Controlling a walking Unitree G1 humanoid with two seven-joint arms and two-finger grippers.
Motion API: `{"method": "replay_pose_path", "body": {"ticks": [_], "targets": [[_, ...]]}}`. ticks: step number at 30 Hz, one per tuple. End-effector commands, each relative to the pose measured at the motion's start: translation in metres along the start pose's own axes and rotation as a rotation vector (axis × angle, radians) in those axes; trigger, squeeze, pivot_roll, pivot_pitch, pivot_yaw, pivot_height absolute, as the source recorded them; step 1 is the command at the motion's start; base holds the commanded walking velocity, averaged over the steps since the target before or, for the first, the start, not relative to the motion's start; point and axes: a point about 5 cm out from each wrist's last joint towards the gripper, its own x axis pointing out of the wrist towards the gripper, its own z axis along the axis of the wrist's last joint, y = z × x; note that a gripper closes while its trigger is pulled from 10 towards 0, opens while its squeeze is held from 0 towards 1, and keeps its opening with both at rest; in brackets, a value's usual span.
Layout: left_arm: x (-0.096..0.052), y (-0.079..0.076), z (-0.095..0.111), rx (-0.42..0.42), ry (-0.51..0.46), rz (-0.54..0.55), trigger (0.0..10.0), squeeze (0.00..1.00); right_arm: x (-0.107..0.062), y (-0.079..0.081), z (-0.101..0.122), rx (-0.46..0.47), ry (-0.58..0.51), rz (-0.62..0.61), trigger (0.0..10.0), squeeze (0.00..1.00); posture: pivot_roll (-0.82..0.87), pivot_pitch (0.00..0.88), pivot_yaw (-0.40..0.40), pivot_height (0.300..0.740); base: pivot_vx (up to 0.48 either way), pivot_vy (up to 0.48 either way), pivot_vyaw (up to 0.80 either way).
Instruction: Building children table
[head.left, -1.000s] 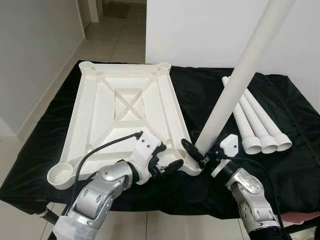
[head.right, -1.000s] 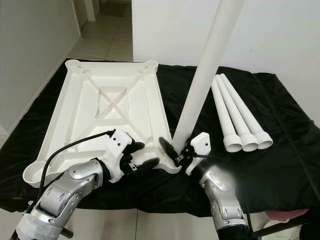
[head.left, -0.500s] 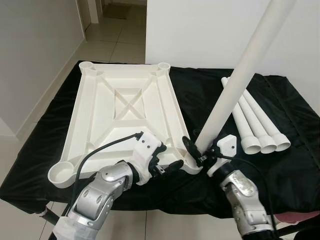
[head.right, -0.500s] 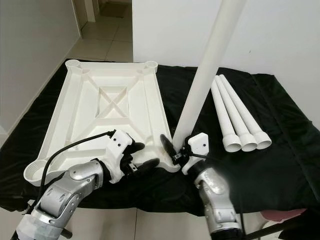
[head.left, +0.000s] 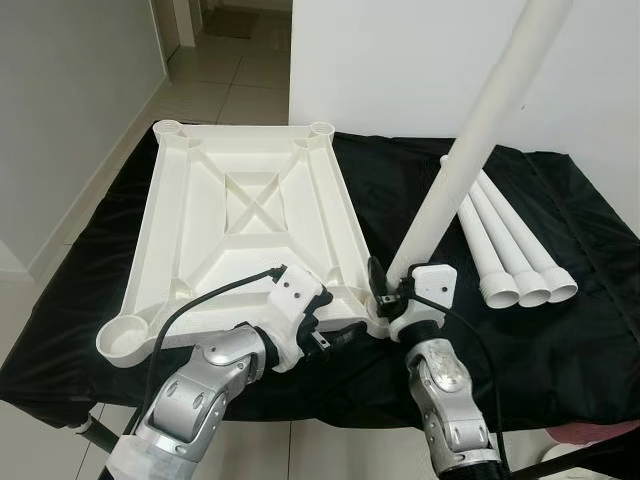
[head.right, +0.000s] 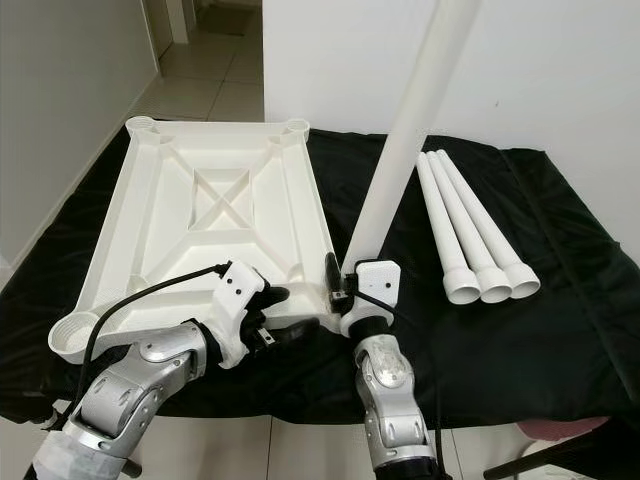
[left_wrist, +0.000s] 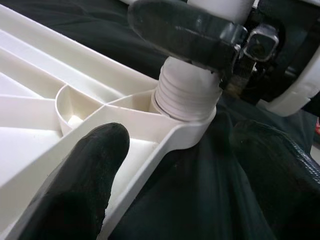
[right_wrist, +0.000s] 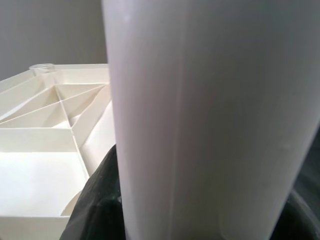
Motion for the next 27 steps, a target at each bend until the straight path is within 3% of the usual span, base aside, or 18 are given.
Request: {"method": "replay_pose_path", "body": {"ticks": [1, 14, 15, 24, 25, 27], "targets": [[-0.001, 0.001, -0.002, 0.0, 0.015, 0.037, 10.0, 0.0, -0.007, -0.001, -0.025, 0.025, 0.142, -0.034, 10.0, 0.0, 0.03, 0.047, -0.053, 0.74, 0.0, 0.0, 0.0], [0.001, 0.001, -0.002, 0.007, 0.016, 0.029, 10.0, 0.0, -0.003, 0.004, -0.022, 0.007, 0.129, -0.08, 10.0, 0.0, 0.03, 0.027, -0.052, 0.74, 0.0, 0.0, 0.0], [0.001, 0.001, -0.002, 0.007, 0.016, 0.029, 10.0, 0.0, -0.003, 0.005, -0.021, 0.018, 0.12, -0.065, 10.0, 1.0, 0.04, 0.026, -0.052, 0.74, 0.0, 0.0, 0.0], [0.001, 0.001, -0.001, 0.01, 0.016, 0.029, 10.0, 0.0, 0.004, -0.004, -0.003, 0.005, 0.024, 0.032, 10.0, 1.0, 0.03, 0.024, -0.053, 0.74, 0.0, 0.0, 0.0], [0.001, 0.001, -0.001, 0.01, 0.015, 0.03, 10.0, 0.0, 0.005, -0.006, -0.002, 0.002, 0.023, 0.066, 10.0, 0.0, 0.03, 0.028, -0.054, 0.74, 0.0, 0.0, 0.0], [0.001, 0.001, -0.001, 0.01, 0.014, 0.03, 10.0, 0.0, 0.006, -0.007, -0.001, 0.001, 0.023, 0.089, 10.0, 0.0, 0.03, 0.028, -0.054, 0.74, 0.0, 0.0, 0.0]]}}
